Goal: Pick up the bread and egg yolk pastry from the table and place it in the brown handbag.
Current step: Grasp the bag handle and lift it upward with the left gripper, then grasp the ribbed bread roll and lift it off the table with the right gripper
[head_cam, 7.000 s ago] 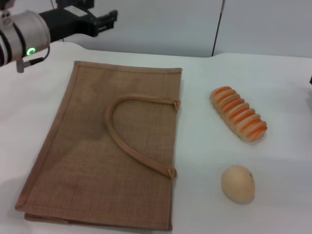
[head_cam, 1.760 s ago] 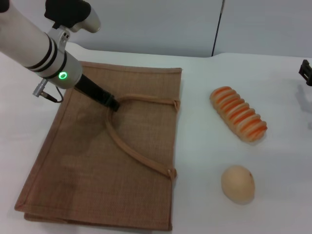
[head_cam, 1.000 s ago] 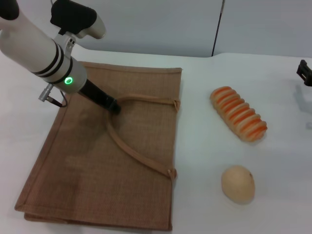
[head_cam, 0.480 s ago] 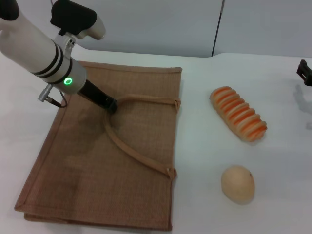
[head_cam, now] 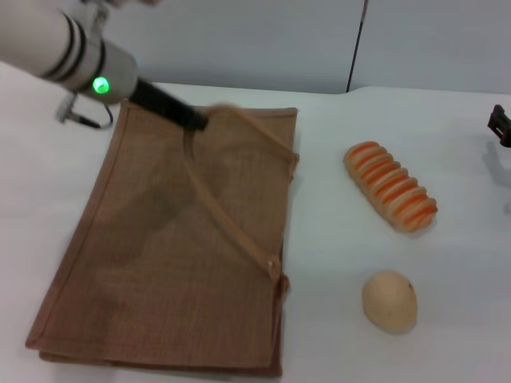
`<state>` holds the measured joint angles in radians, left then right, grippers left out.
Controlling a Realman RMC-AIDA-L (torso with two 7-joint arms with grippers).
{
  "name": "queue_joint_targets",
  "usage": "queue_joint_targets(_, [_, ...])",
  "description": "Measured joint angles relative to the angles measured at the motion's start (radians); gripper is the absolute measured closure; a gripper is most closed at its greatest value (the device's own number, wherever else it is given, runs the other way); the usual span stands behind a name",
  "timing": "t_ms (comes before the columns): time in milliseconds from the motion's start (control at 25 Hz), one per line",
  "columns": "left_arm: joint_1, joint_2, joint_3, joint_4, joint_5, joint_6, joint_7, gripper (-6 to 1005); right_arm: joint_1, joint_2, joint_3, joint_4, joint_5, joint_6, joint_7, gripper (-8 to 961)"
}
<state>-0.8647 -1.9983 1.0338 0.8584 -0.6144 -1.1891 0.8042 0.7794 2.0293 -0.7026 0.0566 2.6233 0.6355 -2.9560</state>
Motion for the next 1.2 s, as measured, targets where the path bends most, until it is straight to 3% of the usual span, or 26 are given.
queue_joint_targets(200, [0.092, -0.005, 0.000, 0.369, -0.130, -0.153, -0.025, 881, -0.004, 0.000, 0.000, 0.000, 0.000, -0.001, 0.000, 201])
queue_joint_targets(480, [0.141, 0.002, -0.003, 0.760, -0.175, -0.293, -0.141, 881, -0.010, 0.000, -0.002, 0.000, -0.003, -0.001, 0.000, 201])
queue_joint_targets(880, [0.151, -0.007, -0.059, 1.014, -0.176, -0.411, -0.220, 881, -0.023, 0.002, -0.011, 0.004, -0.024, 0.009, 0.000, 201])
queue_joint_targets(1040, [0.179, -0.008, -0.059, 1.039, -0.173, -0.425, -0.231, 881, -0.016, 0.003, -0.015, 0.051, -0.156, 0.055, 0.030, 201])
queue_joint_targets(1200, [0.197, 0.001, -0.067, 1.052, -0.169, -0.433, -0.245, 881, -0.014, -0.001, -0.020, 0.100, -0.353, 0.208, 0.152, 196])
